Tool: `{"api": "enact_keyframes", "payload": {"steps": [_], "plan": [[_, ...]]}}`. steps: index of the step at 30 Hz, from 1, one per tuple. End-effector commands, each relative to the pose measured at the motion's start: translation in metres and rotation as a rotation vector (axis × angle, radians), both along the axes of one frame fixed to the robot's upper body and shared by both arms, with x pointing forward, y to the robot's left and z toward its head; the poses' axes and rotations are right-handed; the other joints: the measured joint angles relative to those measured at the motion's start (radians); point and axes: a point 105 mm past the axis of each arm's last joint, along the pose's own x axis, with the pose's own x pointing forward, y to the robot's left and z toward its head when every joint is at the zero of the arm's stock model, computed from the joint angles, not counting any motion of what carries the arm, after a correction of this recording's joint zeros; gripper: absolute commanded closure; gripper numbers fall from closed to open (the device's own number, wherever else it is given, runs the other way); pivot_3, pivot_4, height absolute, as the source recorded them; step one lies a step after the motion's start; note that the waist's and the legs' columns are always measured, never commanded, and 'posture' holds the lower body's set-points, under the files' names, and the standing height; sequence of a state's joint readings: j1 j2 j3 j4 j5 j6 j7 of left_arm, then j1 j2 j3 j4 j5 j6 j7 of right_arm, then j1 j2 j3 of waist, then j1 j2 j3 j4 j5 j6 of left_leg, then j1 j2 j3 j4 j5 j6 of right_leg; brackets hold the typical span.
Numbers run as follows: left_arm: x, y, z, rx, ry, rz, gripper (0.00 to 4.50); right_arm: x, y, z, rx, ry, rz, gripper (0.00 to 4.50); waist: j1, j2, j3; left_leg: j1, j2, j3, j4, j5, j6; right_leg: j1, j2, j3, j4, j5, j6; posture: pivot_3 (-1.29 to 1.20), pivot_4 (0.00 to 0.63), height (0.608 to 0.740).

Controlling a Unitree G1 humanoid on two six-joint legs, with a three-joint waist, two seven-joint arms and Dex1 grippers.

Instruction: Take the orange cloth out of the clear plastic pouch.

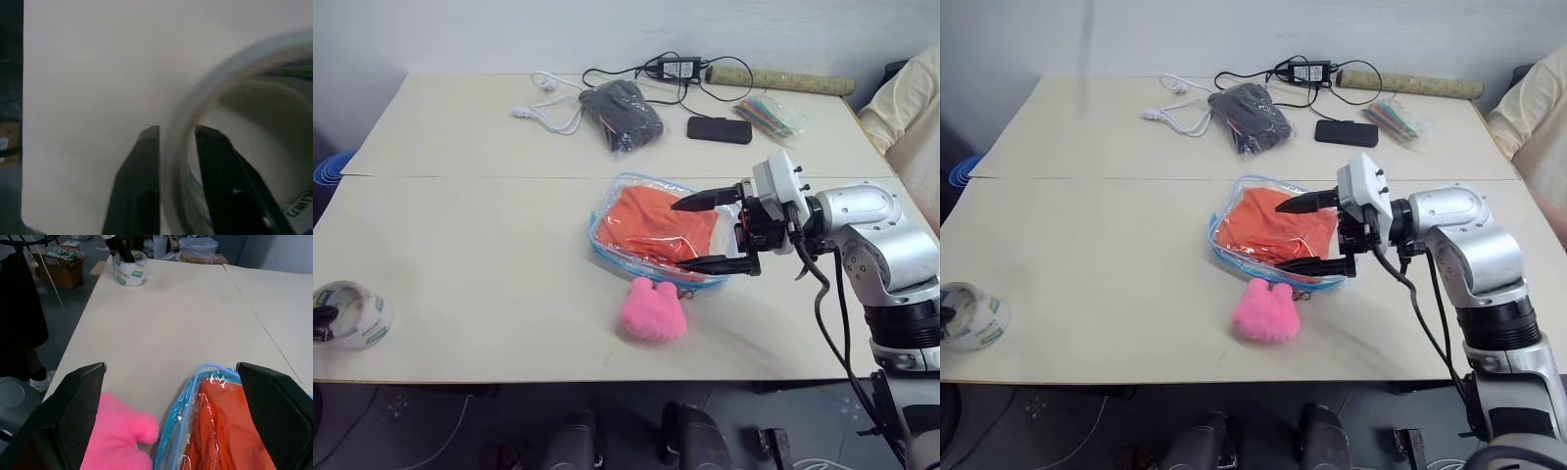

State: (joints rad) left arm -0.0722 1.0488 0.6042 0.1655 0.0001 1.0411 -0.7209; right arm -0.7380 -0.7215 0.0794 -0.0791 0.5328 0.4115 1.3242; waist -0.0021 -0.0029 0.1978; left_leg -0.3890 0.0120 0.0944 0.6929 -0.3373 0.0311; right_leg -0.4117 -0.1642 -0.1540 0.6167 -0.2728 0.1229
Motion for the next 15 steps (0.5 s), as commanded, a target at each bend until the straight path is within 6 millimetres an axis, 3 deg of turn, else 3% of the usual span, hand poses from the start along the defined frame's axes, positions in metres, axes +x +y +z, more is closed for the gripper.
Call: {"api": "enact_keyframes", "payload": {"steps": [1, 7, 8, 9, 13, 15], "plan": [[-0.004, 0.002, 0.021, 0.045, -0.05, 0.01, 2.19, -0.003, 0.002, 0.008, 0.002, -0.044, 0.029, 0.0, 0.0, 0.0, 0.0, 0.0, 0.0, 0.0, 0.0, 0.0, 0.0, 0.0, 0.0, 0.0, 0.0, 0.0, 0.0, 0.0, 0.15, 0.74], [-0.017, 0.008, 0.045, 0.097, -0.067, 0.028, 0.54, -0.003, -0.002, 0.006, 0.0, -0.043, 0.017, 0.0, -0.003, -0.001, 0.0, 0.0, 0.001, 0.001, 0.0, -0.001, -0.001, -0.001, 0.0, 0.0, 0.0, 0.0, -0.001, 0.0, 0.15, 0.74], [-0.019, 0.006, 0.058, 0.094, -0.096, 0.013, 0.26, -0.002, -0.004, 0.005, -0.002, -0.043, 0.005, 0.0, -0.003, -0.001, 0.0, 0.0, 0.001, 0.001, 0.0, -0.001, -0.001, -0.002, 0.0, 0.0, 0.0, 0.0, -0.001, 0.0, 0.15, 0.74], [-0.02, 0.004, 0.067, 0.091, -0.117, 0.0, 0.26, -0.002, -0.006, 0.005, -0.003, -0.043, -0.003, 0.0, -0.003, -0.001, 0.0, 0.0, 0.001, 0.002, 0.0, -0.001, -0.001, -0.002, 0.0, 0.0, 0.001, 0.0, -0.001, 0.0, 0.15, 0.74], [-0.014, -0.027, 0.107, 0.088, -0.227, -0.235, 0.26, -0.003, -0.013, 0.006, -0.006, -0.039, -0.034, 0.0, 0.002, -0.001, 0.0, 0.0, 0.001, 0.002, 0.0, -0.001, -0.001, -0.002, 0.0, 0.0, 0.0, -0.001, -0.001, 0.0, 0.15, 0.74], [-0.003, -0.073, 0.133, 0.12, -0.3, -0.551, 0.26, -0.004, -0.019, 0.004, -0.012, -0.034, -0.063, 0.0, 0.002, -0.001, 0.0, 0.0, 0.001, 0.002, 0.0, -0.001, -0.001, -0.002, -0.001, 0.0, 0.0, -0.001, -0.001, 0.0, 0.15, 0.74]]}}
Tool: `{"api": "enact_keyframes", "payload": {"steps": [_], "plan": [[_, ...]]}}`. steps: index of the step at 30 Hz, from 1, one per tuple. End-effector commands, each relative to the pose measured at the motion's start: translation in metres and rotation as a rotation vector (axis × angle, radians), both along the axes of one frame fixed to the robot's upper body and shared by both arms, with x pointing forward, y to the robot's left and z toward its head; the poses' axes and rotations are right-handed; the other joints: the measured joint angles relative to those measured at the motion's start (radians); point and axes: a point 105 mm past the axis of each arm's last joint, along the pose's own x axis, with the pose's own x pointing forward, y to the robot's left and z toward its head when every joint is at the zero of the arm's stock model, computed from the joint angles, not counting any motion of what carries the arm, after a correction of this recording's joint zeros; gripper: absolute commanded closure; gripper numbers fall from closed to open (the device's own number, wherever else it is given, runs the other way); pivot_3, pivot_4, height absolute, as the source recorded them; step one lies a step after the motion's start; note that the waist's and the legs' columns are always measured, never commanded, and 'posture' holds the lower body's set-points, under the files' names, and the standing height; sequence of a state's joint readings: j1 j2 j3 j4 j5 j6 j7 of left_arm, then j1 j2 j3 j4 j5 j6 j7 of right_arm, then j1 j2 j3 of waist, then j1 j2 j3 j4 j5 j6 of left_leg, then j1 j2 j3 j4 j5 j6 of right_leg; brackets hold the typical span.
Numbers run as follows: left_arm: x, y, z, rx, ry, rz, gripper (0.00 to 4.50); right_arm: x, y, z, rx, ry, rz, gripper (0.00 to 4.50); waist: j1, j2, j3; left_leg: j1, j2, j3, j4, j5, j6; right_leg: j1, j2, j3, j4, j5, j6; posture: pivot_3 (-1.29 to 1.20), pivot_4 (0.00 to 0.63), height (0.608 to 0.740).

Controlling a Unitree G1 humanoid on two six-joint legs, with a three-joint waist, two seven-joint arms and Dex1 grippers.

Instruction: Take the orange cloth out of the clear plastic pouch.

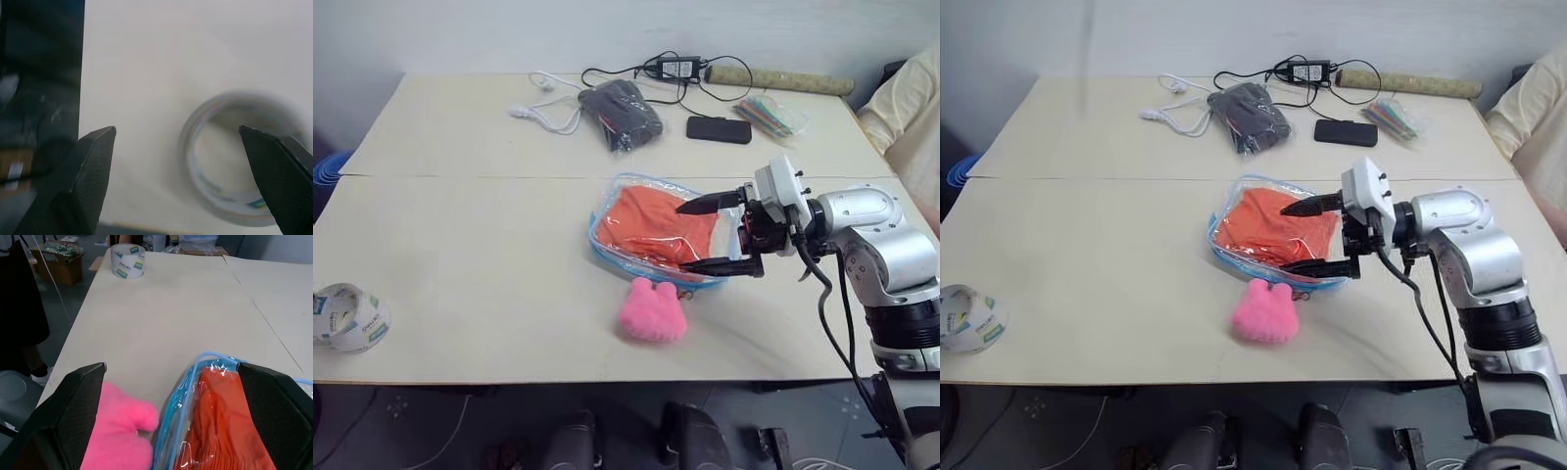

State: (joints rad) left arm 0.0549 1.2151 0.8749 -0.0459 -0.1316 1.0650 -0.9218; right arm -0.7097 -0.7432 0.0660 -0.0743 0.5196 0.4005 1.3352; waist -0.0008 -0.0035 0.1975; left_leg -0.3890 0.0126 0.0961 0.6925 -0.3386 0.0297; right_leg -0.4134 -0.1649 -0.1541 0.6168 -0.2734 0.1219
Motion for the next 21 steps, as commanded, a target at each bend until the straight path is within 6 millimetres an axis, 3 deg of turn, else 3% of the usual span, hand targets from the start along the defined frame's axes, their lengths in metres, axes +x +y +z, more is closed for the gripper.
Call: {"api": "enact_keyframes", "payload": {"steps": [1, 4, 10, 15, 21], "plan": [[0.011, -0.068, 0.046, 0.101, -0.117, -0.458, 0.26, -0.005, -0.013, 0.009, 0.005, -0.04, -0.047, 0.0, 0.002, 0.0, 0.0, 0.0, 0.0, 0.0, 0.0, 0.0, 0.0, 0.0, 0.0, 0.0, 0.0, 0.0, 0.0, 0.0, 0.15, 0.74], [0.029, -0.128, 0.047, 0.213, -0.118, -0.83, 0.26, -0.009, -0.023, 0.004, -0.009, -0.025, -0.092, 0.0, 0.002, 0.0, 0.0, 0.0, 0.0, 0.0, 0.0, 0.0, 0.0, 0.0, 0.0, 0.0, -0.001, 0.0, 0.0, 0.0, 0.15, 0.74], [0.078, -0.217, 0.024, 0.329, -0.181, -1.258, 0.26, -0.021, -0.039, -0.006, -0.047, 0.014, -0.148, 0.0, 0.005, 0.003, 0.001, 0.001, -0.002, 0.003, 0.001, 0.0, 0.0, 0.001, 0.001, 0.001, 0.001, 0.0, 0.0, 0.0, 0.15, 0.74], [0.122, -0.267, -0.002, 0.491, -0.205, -1.483, 0.26, -0.028, -0.05, -0.008, -0.035, 0.014, -0.237, 0.0, 0.014, 0.001, 0.0, -0.001, -0.007, 0.01, 0.004, 0.0, 0.0, 0.001, 0.001, 0.0, 0.002, 0.0, 0.0, 0.0, 0.15, 0.74], [0.146, -0.3, -0.03, 0.592, -0.174, -1.665, 0.26, -0.034, -0.058, -0.01, -0.023, 0.006, -0.316, 0.0, 0.022, 0.001, 0.0, -0.001, -0.007, 0.01, 0.005, -0.001, 0.002, 0.001, 0.002, -0.001, 0.002, 0.0, 0.0, 0.0, 0.15, 0.74]]}}
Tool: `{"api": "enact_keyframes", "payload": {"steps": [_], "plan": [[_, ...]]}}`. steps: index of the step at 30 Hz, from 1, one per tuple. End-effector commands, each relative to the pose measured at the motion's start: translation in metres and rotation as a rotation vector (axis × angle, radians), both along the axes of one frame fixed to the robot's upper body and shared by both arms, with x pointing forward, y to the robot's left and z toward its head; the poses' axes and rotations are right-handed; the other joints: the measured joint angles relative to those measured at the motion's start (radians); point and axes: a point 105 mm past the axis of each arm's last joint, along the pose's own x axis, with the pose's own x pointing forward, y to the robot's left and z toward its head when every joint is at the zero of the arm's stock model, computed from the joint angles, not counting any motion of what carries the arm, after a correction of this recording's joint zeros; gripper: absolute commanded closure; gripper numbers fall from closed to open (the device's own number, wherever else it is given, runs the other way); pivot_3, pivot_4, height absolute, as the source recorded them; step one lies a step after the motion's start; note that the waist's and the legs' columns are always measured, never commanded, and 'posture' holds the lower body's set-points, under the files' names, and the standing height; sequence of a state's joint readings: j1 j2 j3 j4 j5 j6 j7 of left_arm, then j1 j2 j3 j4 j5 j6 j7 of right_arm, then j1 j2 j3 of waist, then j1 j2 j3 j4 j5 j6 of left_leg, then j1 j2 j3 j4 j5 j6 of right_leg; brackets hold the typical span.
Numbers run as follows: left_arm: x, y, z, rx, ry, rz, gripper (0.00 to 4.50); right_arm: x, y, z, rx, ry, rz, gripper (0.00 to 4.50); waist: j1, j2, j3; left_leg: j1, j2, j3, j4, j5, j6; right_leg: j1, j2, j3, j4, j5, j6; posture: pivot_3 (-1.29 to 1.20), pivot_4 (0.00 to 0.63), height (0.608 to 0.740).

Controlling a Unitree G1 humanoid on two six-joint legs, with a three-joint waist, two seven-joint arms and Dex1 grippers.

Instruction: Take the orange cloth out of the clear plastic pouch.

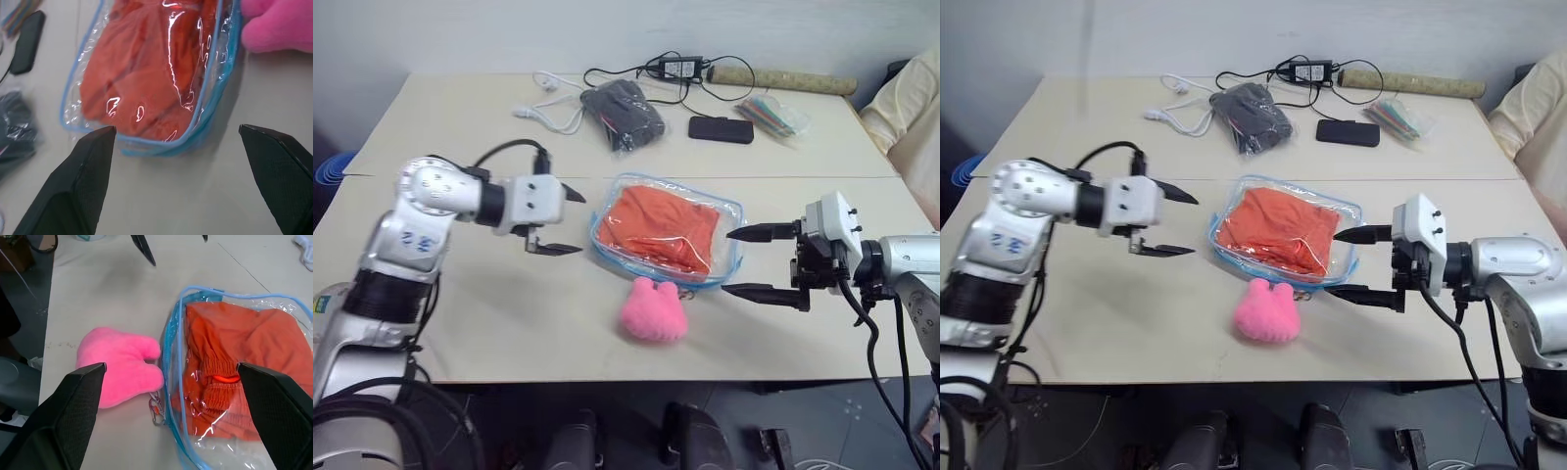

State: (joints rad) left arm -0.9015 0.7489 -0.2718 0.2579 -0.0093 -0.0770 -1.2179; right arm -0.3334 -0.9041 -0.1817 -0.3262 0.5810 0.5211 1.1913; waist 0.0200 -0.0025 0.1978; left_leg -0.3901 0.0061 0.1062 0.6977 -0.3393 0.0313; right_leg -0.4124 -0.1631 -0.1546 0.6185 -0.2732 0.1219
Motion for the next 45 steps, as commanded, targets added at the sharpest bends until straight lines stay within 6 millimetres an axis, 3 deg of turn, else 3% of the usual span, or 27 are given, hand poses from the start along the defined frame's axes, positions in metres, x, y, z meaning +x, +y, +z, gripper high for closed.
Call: {"api": "enact_keyframes", "payload": {"steps": [1, 8, 9, 11, 17, 22, 30, 35, 45], "plan": [[0.01, -0.01, -0.01, 0.091, -0.051, -0.076, 0.26, -0.006, -0.005, 0.014, 0.001, -0.072, -0.042, 0.0, 0.004, 0.0, 0.0, 0.0, 0.0, 0.0, 0.0, 0.0, 0.0, 0.0, 0.0, 0.0, 0.0, 0.0, 0.0, 0.0, 0.15, 0.74], [0.041, -0.032, -0.026, 0.082, -0.127, -0.055, 0.26, -0.013, -0.012, 0.013, 0.005, -0.079, -0.11, 0.0, 0.007, -0.002, 0.001, -0.001, -0.001, -0.002, 0.002, 0.0, 0.002, 0.002, -0.001, -0.001, -0.001, 0.001, 0.001, 0.0, 0.15, 0.74], [0.044, -0.034, -0.026, 0.071, -0.137, -0.046, 0.44, -0.015, -0.013, 0.012, 0.003, -0.078, -0.113, 0.0, 0.007, -0.002, 0.001, -0.001, -0.001, -0.002, 0.002, 0.0, 0.002, 0.002, -0.001, -0.001, -0.001, 0.001, 0.001, 0.0, 0.15, 0.74], [0.046, -0.034, -0.029, 0.065, -0.138, -0.044, 0.85, -0.017, -0.014, 0.012, -0.001, -0.078, -0.12, 0.0, 0.006, -0.002, 0.001, -0.001, -0.001, -0.003, 0.002, 0.0, 0.002, 0.002, -0.001, -0.001, -0.001, 0.001, 0.001, 0.0, 0.15, 0.74], [0.041, -0.035, -0.038, 0.044, -0.118, -0.058, 2.76, -0.017, -0.016, 0.012, -0.006, -0.081, -0.129, 0.0, 0.005, -0.002, 0.001, -0.001, -0.001, -0.009, 0.002, 0.0, 0.002, 0.002, -0.001, -0.002, -0.001, 0.001, 0.001, 0.0, 0.15, 0.74], [0.02, -0.032, -0.047, 0.039, -0.066, -0.08, 4.37, -0.017, -0.012, 0.009, -0.008, -0.07, -0.099, 0.0, 0.004, -0.002, 0.001, -0.001, -0.001, -0.012, 0.002, 0.0, 0.002, 0.002, -0.001, -0.002, -0.001, 0.001, 0.001, 0.0, 0.15, 0.74], [-0.026, 0.006, -0.052, 0.157, -0.02, 0.225, 4.46, -0.025, 0.002, 0.002, -0.014, -0.002, 0.043, 0.0, -0.001, -0.002, 0.001, 0.001, 0.006, -0.012, 0.001, 0.0, 0.002, 0.003, 0.0, -0.001, -0.001, 0.001, 0.001, 0.0, 0.15, 0.74], [-0.044, 0.022, -0.05, 0.171, -0.037, 0.341, 4.46, -0.028, 0.008, -0.005, -0.033, 0.043, 0.122, 0.0, 0.005, -0.002, 0.001, 0.001, 0.006, -0.012, 0.002, 0.0, 0.002, 0.003, -0.001, -0.001, -0.001, 0.001, 0.001, 0.0, 0.15, 0.74], [-0.053, 0.036, -0.049, 0.138, -0.102, 0.348, 4.46, -0.017, 0.017, -0.008, -0.046, 0.041, 0.186, 0.0, 0.004, -0.002, 0.001, 0.001, 0.006, -0.012, 0.001, 0.0, 0.002, 0.004, -0.001, -0.001, -0.002, 0.001, 0.001, 0.0, 0.15, 0.74]]}}
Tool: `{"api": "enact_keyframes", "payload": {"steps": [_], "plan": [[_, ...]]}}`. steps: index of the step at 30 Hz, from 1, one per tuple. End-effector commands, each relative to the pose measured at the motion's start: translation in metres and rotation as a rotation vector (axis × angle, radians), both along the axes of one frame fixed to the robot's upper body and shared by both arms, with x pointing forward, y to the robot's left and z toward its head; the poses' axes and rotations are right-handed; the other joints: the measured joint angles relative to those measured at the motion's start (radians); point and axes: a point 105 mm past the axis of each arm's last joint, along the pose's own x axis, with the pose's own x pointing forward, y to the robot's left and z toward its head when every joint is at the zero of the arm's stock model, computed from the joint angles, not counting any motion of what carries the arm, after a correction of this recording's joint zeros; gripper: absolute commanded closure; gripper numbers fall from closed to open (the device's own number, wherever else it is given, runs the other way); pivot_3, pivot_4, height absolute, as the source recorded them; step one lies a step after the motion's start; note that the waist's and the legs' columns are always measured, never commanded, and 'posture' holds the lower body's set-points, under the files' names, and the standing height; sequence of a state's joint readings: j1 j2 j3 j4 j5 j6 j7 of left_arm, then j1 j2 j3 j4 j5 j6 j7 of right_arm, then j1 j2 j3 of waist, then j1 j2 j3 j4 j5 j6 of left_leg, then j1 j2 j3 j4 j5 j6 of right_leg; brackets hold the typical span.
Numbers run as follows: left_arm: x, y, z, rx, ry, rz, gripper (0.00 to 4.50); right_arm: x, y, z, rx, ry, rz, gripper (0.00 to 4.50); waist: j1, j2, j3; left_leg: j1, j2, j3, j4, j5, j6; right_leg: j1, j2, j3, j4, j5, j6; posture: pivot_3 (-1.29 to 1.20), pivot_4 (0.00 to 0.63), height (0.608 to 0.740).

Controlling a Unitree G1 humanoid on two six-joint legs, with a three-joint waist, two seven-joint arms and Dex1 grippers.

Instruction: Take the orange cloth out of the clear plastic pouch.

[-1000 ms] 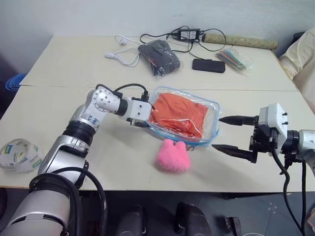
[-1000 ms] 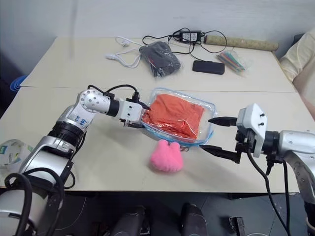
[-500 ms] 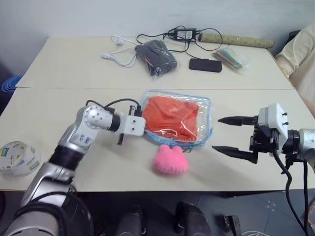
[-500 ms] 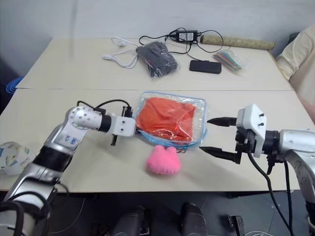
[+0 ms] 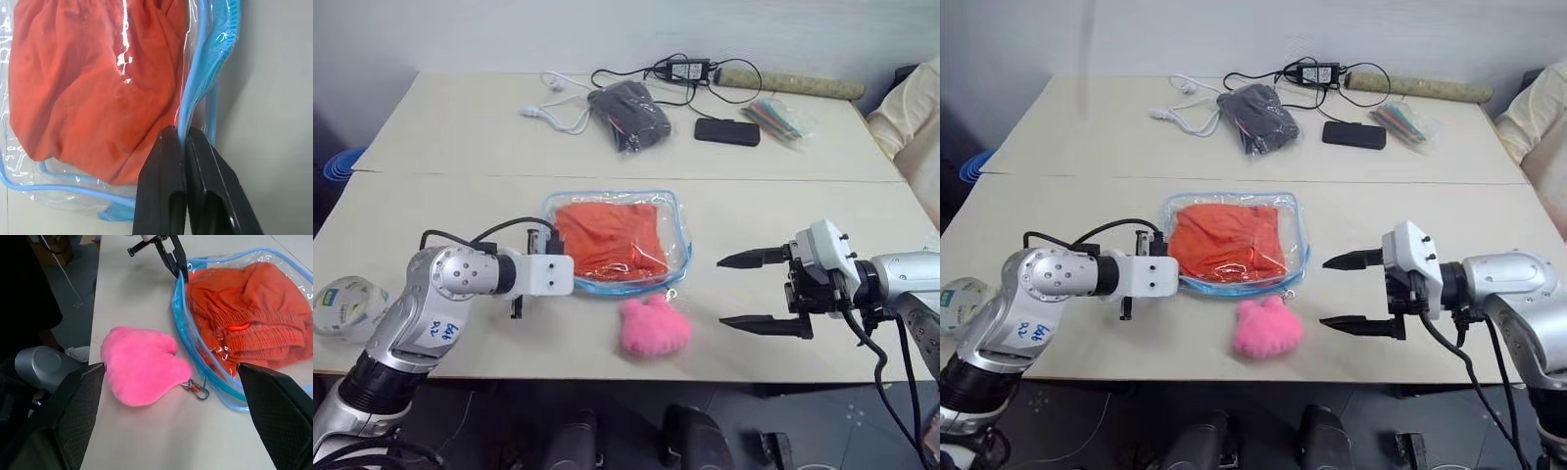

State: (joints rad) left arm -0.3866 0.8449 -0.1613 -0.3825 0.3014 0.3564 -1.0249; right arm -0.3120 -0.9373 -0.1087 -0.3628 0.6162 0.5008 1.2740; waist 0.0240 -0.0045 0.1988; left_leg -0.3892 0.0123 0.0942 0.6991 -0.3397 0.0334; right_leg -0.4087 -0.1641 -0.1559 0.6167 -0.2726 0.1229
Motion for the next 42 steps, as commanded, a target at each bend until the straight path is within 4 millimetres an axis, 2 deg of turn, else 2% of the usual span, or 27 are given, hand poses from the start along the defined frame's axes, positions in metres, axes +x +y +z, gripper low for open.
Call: {"api": "enact_keyframes", "payload": {"steps": [1, 4, 10, 12, 14, 17, 20, 27, 31, 34, 36, 39, 42], "plan": [[-0.003, 0.002, 0.013, -0.028, -0.068, -0.021, 4.02, 0.003, 0.003, 0.006, 0.005, -0.03, 0.035, 0.0, -0.001, 0.0, 0.0, 0.0, 0.0, 0.0, 0.0, 0.0, 0.0, 0.0, 0.0, 0.0, 0.0, 0.0, 0.0, 0.0, 0.15, 0.74], [-0.004, 0.004, 0.016, -0.048, -0.079, -0.033, 3.3, 0.006, 0.003, 0.005, -0.003, -0.032, 0.049, 0.0, 0.001, 0.0, 0.0, 0.0, 0.0, 0.0, 0.0, 0.0, 0.0, 0.0, 0.0, 0.0, 0.0, 0.0, 0.0, 0.0, 0.15, 0.74], [-0.012, 0.012, 0.02, -0.074, -0.085, -0.022, 1.45, 0.01, 0.004, 0.004, -0.02, -0.033, 0.074, 0.0, 0.0, 0.0, 0.0, 0.0, 0.0, 0.0, 0.0, 0.0, 0.0, 0.0, 0.0, 0.0, 0.0, 0.0, 0.0, 0.0, 0.15, 0.74], [-0.024, 0.011, 0.029, -0.168, -0.048, -0.021, 0.86, 0.014, 0.003, 0.003, -0.05, -0.06, 0.071, 0.0, -0.001, 0.0, 0.0, 0.0, 0.0, 0.0, 0.0, 0.0, 0.0, 0.0, 0.0, 0.0, 0.0, 0.0, 0.0, 0.0, 0.15, 0.74], [-0.047, 0.007, 0.041, -0.29, 0.06, -0.062, 0.3, 0.021, -0.001, -0.003, -0.113, -0.12, 0.07, 0.0, -0.003, 0.0, 0.0, 0.0, 0.001, 0.0, 0.0, 0.0, 0.0, 0.0, 0.0, 0.0, 0.0, 0.0, 0.0, 0.0, 0.15, 0.74], [-0.07, 0.002, 0.057, -0.411, 0.197, -0.106, 0.3, 0.031, -0.003, -0.007, -0.171, -0.199, 0.08, 0.0, -0.004, 0.0, 0.0, 0.0, 0.001, 0.0, 0.0, 0.0, 0.0, 0.0, 0.0, 0.0, 0.0, 0.0, 0.0, 0.0, 0.15, 0.74], [-0.077, -0.01, 0.058, -0.45, 0.278, -0.158, 0.3, 0.045, 0.002, -0.009, -0.225, -0.296, 0.103, 0.0, -0.001, 0.001, 0.0, 0.002, 0.0, 0.0, 0.001, 0.0, -0.001, 0.001, 0.0, 0.0, 0.0, 0.0, 0.0, 0.0, 0.15, 0.74], [-0.058, -0.086, 0.013, -0.455, 0.428, -0.362, 0.3, 0.074, 0.028, -0.025, -0.352, -0.482, 0.245, 0.0, -0.001, 0.001, 0.0, 0.001, -0.001, 0.0, 0.001, 0.0, -0.001, 0.002, 0.0, 0.0, 0.0, 0.0, 0.0, 0.0, 0.15, 0.74], [-0.049, -0.11, -0.005, -0.413, 0.452, -0.415, 0.3, 0.091, 0.036, -0.027, -0.384, -0.537, 0.262, 0.0, -0.006, 0.001, 0.0, 0.0, -0.006, 0.001, 0.0, 0.0, -0.001, 0.0, 0.001, 0.0, 0.0, 0.0, 0.0, 0.0, 0.15, 0.74], [-0.048, -0.116, -0.014, -0.37, 0.47, -0.435, 0.3, 0.1, 0.042, -0.025, -0.372, -0.558, 0.259, 0.0, -0.016, 0.001, 0.0, 0.0, -0.003, 0.001, 0.0, 0.0, -0.001, 0.0, 0.002, 0.0, 0.0, 0.0, 0.0, 0.0, 0.15, 0.74], [-0.047, -0.114, -0.018, -0.354, 0.474, -0.436, 0.28, 0.103, 0.044, -0.026, -0.383, -0.567, 0.276, 0.4, -0.025, 0.001, 0.0, 0.0, -0.001, 0.0, 0.0, 0.001, -0.001, 0.0, 0.002, 0.0, 0.0, 0.0, 0.0, 0.0, 0.15, 0.74], [-0.045, -0.106, -0.023, -0.331, 0.474, -0.431, 0.86, 0.105, 0.045, -0.027, -0.384, -0.559, 0.29, 1.2, -0.027, 0.001, 0.0, 0.0, 0.0, 0.0, 0.0, 0.001, -0.001, 0.0, 0.002, 0.0, 0.0, 0.0, -0.001, 0.0, 0.15, 0.74], [-0.042, -0.1, -0.025, -0.317, 0.458, -0.419, 1.81, 0.105, 0.048, -0.029, -0.369, -0.546, 0.297, 2.36, -0.026, 0.001, 0.0, 0.0, 0.001, 0.0, 0.0, 0.001, -0.001, 0.0, 0.002, 0.0, 0.0, 0.0, -0.001, 0.0, 0.15, 0.74]]}}
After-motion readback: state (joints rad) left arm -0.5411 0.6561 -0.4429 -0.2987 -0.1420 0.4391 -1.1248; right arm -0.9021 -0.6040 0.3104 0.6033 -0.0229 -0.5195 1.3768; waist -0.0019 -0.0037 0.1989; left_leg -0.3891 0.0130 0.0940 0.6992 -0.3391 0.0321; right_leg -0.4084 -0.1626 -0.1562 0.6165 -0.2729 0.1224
